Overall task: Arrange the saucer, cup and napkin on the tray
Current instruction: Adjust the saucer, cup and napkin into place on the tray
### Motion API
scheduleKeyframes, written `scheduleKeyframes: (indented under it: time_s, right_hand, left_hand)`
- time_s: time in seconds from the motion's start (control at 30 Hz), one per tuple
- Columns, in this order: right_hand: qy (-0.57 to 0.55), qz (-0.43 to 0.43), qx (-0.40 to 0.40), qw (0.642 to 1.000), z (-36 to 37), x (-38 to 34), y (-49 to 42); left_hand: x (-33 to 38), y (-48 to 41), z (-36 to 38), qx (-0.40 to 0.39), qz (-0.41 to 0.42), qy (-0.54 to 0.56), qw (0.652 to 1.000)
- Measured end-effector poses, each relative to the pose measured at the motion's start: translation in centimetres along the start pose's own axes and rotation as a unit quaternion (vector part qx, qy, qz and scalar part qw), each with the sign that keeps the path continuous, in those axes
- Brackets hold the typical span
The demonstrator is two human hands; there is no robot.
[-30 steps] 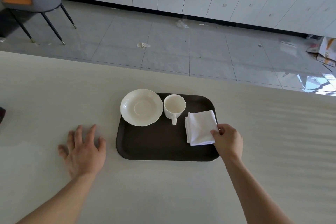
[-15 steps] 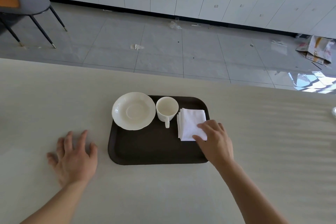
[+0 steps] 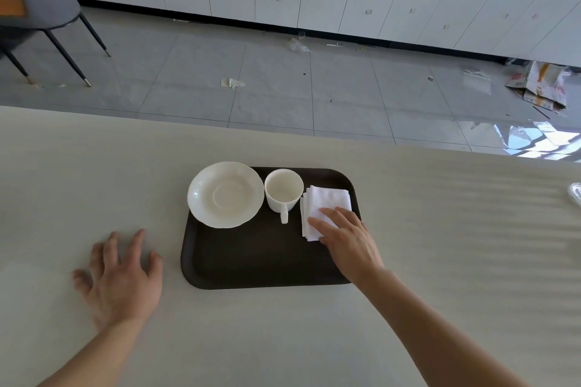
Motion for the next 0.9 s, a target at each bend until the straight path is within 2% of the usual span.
scheduleKeyframes:
  time_s: [0.27, 0.7, 0.9]
  right_hand:
    - [-0.017, 0.011, 0.004, 1.0, 0.0, 0.4, -1.6]
    - [-0.034, -0.019, -0.012, 0.999, 0.3, 1.1, -2.2]
    - [-0.047, 0.035, -0.06, 0.996, 1.0, 2.3, -4.0]
  left_hand:
    - [-0.5, -0.1, 0.7, -0.014, -0.013, -0.014, 1.0]
    - [-0.2, 0.0, 0.3, -0.019, -0.011, -0.017, 1.0]
    - [-0.4, -0.1, 0.6, -0.021, -0.013, -0.025, 0.999]
Point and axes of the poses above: each hand's wrist, its own y-axis away from the middle knuckle, its own z-axis out of the palm, x = y × z, the point moved 8 cm from there along -y, towards the middle knuckle
